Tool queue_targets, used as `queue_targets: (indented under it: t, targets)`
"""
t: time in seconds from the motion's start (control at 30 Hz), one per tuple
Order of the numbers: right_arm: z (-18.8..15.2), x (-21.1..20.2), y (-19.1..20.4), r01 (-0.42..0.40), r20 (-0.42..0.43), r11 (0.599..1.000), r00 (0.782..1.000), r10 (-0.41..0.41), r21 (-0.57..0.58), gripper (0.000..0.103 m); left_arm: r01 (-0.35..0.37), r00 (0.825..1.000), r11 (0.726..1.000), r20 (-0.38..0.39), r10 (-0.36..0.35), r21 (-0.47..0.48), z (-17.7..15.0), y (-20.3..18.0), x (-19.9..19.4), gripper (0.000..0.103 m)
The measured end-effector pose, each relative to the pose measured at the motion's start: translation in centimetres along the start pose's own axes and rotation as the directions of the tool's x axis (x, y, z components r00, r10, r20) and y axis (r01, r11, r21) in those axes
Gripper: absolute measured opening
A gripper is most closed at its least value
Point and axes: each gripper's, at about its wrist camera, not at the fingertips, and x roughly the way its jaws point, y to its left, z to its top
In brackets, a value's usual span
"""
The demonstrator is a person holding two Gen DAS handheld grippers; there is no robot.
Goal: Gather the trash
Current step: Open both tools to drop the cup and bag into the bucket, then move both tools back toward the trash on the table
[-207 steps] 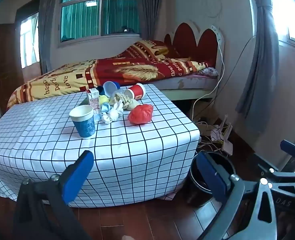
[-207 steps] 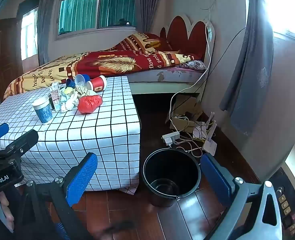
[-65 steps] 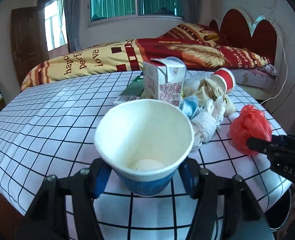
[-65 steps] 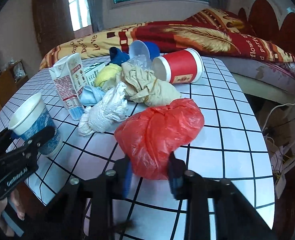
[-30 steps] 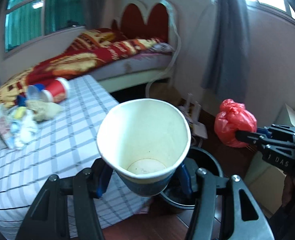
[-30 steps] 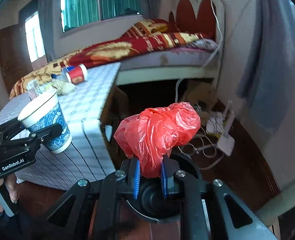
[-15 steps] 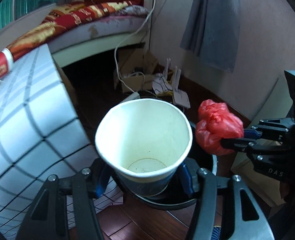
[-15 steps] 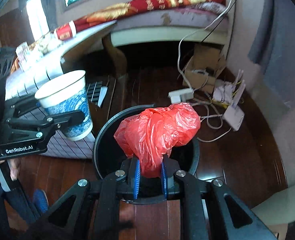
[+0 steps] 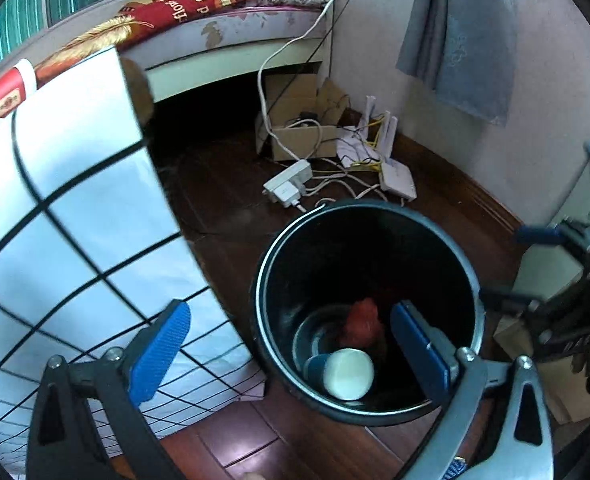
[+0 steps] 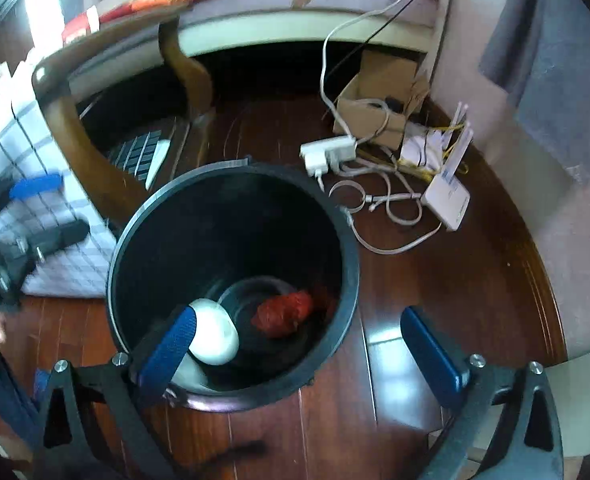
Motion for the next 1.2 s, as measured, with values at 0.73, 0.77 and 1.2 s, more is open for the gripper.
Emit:
queue_targets:
  t: [0.73,0.77,1.2]
  targets:
    - [1.0,-8.5,4.9,0.037,0.162,0.998,0.986,-0.045,0.055,0.103,-0.07,0.993,0.993,0.087,0.077,-0.09,0.7,2.9,-7.6,0.103]
    - [1.0,-8.9,5.2,0.034,0.171,0.998,0.984,-0.043,0.057,0.103,-0.072,0.993,0.993,0.091,0.08,-0.09,0.6,2.9,-8.0,0.103]
    - [1.2,-13.2,10.0,-0.014,0.218,1.0,0.976,0.012,0.006,0.103,-0.131,0.977,0.979,0.149,0.155,-0.159,0.1,5.8,-13.5,0.103]
